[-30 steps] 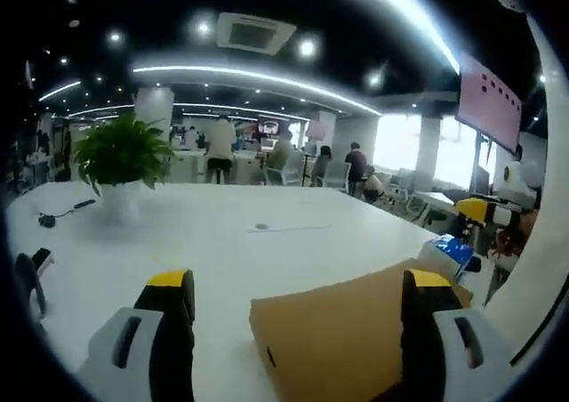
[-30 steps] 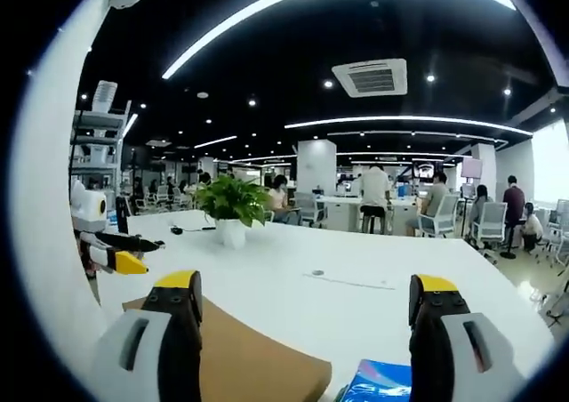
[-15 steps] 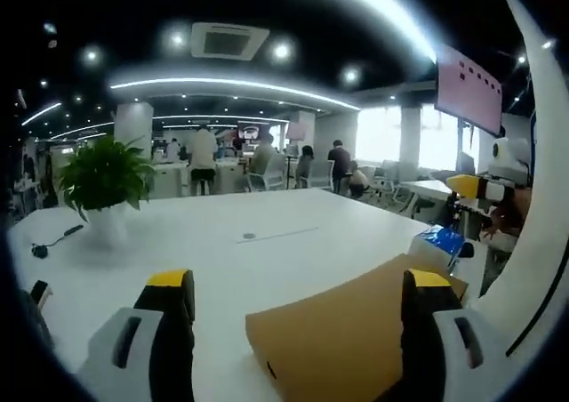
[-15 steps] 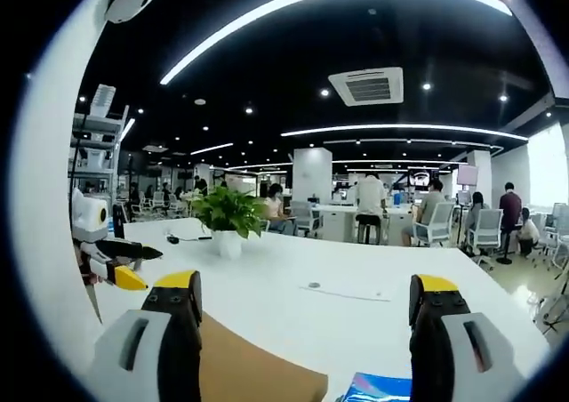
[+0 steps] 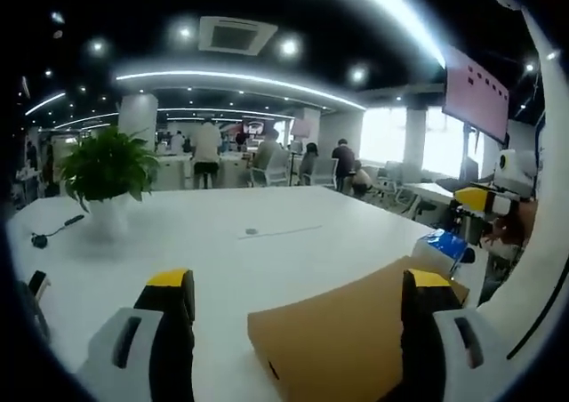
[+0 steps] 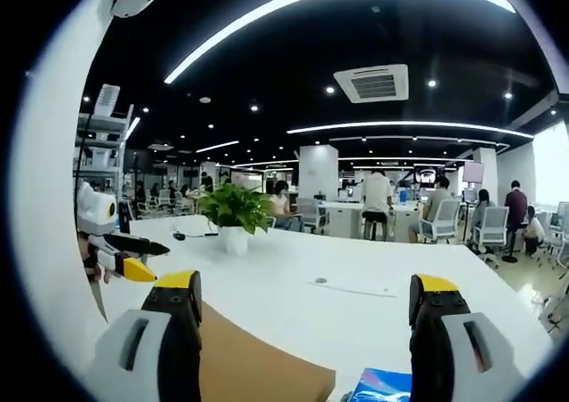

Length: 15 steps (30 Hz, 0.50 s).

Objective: Operate the shoe box by opening the lid, removing the specified soft item, and placing it in the target area until the item is outside and the box remains undamaged.

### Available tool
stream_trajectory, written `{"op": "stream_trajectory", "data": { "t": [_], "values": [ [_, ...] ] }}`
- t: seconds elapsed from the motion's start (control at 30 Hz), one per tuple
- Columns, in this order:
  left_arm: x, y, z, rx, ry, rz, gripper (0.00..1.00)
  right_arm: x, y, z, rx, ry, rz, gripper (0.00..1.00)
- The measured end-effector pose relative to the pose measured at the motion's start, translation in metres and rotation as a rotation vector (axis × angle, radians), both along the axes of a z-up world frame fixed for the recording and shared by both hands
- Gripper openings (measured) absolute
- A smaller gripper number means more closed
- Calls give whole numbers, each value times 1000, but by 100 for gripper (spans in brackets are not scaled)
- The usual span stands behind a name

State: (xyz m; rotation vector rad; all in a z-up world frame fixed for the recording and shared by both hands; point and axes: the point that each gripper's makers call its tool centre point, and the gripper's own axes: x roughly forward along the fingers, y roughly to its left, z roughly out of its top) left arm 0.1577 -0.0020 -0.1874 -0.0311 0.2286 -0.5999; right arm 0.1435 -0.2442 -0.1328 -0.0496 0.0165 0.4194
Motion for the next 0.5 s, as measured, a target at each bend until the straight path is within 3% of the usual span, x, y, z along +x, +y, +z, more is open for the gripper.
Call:
{"op": "stream_trajectory", "data": {
  "t": [0.13,0.23,0.3,0.4,0.5],
  "values": [
    [-3,0,-4,-11,33,-3,99,0,3,2,-8,-14,15,100],
    [-5,0,-3,13,2,-10,99,0,3,1,2,-8,19,100],
    [-10,-2,3,-20,-31,-37,99,0,2,1,10,-7,18,100],
    [-14,0,-7,14,13,-45,99,1,0,-2,12,12,10,100],
    [-16,1,-9,-36,43,-43,99,1,1,-3,-14,13,17,100]
  ]
}}
